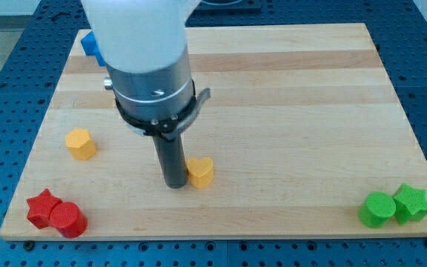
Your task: Slide the yellow heart to the bottom center
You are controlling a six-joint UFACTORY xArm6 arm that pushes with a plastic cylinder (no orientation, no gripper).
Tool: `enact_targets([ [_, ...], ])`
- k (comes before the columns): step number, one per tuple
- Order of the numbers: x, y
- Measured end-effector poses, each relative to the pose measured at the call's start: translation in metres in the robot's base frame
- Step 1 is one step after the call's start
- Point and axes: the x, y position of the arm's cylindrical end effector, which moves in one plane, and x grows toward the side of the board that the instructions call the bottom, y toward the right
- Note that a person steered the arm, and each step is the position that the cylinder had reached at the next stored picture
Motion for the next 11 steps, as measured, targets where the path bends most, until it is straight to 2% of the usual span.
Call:
enact_targets([
  [2, -0.009, -0.035],
  [3, -0.032, -0.009],
  [5, -0.036, 0.010],
  [6, -0.017, 0.038],
  [8, -0.003, 0.043],
  [9, 0.024, 0.043],
  [11, 0.036, 0.043],
])
